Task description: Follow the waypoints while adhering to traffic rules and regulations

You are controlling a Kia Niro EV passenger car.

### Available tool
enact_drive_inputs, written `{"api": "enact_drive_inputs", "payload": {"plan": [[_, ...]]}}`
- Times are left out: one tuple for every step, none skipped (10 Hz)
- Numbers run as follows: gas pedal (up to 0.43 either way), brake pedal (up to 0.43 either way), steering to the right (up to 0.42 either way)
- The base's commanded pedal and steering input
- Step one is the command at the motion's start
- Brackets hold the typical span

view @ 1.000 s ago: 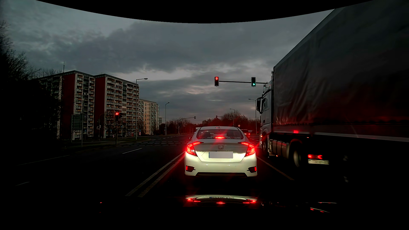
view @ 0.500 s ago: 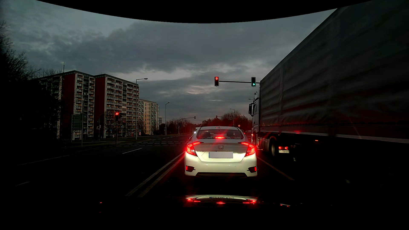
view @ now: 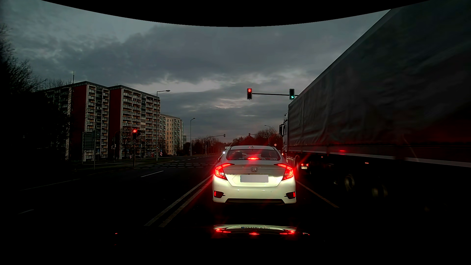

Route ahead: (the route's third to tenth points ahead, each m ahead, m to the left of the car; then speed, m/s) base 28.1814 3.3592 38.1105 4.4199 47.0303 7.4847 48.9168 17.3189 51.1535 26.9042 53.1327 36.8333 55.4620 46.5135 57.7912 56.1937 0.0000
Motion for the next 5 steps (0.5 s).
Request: {"api": "enact_drive_inputs", "payload": {"plan": [[0.0, 0.335, -0.005], [0.0, 0.335, -0.005], [0.0, 0.335, -0.005], [0.0, 0.335, -0.005], [0.0, 0.335, -0.005]]}}
